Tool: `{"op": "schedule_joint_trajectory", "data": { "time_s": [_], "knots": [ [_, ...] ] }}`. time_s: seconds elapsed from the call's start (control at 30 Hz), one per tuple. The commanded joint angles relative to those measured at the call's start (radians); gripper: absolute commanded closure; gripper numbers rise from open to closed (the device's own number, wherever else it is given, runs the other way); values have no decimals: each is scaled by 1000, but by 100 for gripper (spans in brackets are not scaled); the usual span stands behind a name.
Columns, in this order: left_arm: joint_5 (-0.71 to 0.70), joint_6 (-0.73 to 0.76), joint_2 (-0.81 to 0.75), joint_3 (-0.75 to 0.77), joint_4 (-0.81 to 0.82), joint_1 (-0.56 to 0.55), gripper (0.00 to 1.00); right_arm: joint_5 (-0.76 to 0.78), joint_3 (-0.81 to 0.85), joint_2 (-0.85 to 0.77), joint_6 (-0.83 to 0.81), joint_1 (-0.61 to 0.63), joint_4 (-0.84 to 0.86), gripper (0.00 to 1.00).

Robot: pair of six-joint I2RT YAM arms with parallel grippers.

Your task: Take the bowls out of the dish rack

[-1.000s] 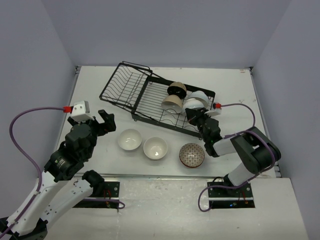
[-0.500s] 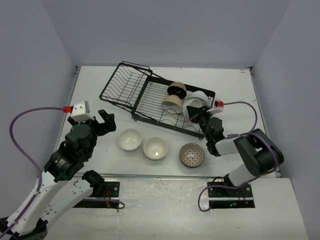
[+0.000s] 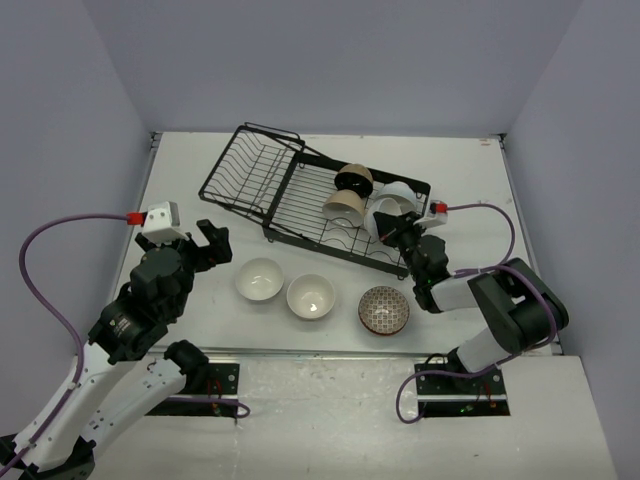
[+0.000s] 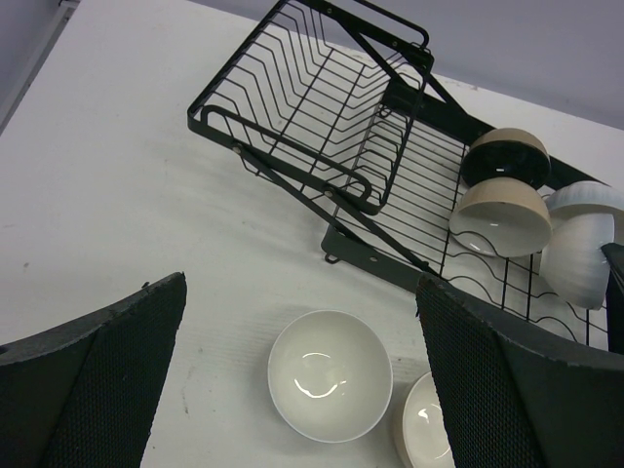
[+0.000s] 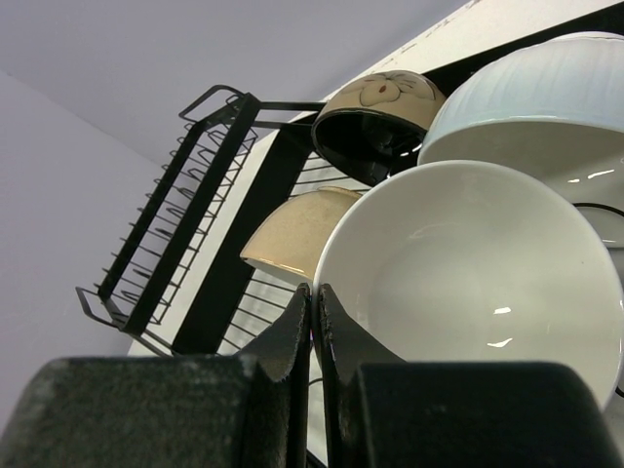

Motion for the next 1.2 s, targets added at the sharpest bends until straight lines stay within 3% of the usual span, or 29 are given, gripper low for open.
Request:
{"op": "schedule_joint_trajectory", "data": {
  "time_s": [0.0,0.13,0.43,0.67,0.87,1.17],
  "knots": [
    [4,21,-3,-3,40,8,0,-43,20,-41,-23,3,206,100],
    [4,21,-2,-2,42,8,0,-42,19,-84,-55,3,39,100],
    [-2,21,1,0,44,8,0,10,146,-222,-191,42,-594,100],
    [-5,21,-2,0,44,8,0,55,367,-164,-329,128,-1056,100],
    [-7,18,-3,2,42,8,0,158,514,-32,-363,219,-1312,100],
    [-4,18,-5,0,42,8,0,259,565,33,-359,283,-1406,100]
  ]
}}
